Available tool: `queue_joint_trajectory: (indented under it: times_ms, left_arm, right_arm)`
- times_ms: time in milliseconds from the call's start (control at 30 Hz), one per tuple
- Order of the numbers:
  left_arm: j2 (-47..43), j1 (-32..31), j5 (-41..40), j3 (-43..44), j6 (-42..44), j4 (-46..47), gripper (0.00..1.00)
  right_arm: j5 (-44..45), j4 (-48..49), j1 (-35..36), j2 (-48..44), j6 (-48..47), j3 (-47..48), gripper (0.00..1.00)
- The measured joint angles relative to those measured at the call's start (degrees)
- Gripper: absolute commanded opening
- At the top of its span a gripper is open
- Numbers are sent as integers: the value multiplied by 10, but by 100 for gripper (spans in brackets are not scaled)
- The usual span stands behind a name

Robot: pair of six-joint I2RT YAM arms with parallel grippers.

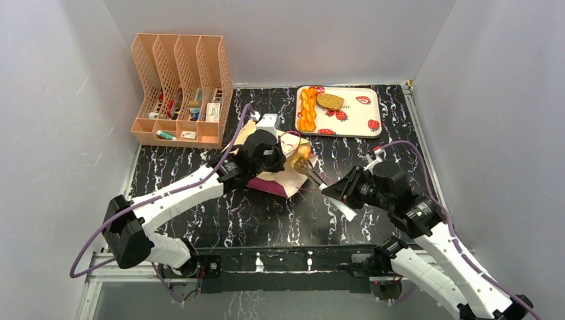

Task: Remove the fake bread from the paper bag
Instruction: Take out the fake bread from the paper bag.

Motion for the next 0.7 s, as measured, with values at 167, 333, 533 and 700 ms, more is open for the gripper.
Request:
queue_joint_trajectory:
  times_ms: [167, 333, 533, 700]
  left_arm:
    - [6, -1, -17, 11, -1, -8, 0]
    - [16, -2, -29, 15, -1, -19, 0]
    - [16, -2, -37, 11, -3, -27, 0]
    - [-5, -2, -31, -15, -2, -24, 0]
  right_arm:
    - [27, -70, 0, -20, -1, 51, 0]
    - [60, -131, 0, -36, -1, 90, 0]
    - [101, -184, 0, -41, 3, 125, 0]
    - [137, -201, 0, -11, 4, 151, 0]
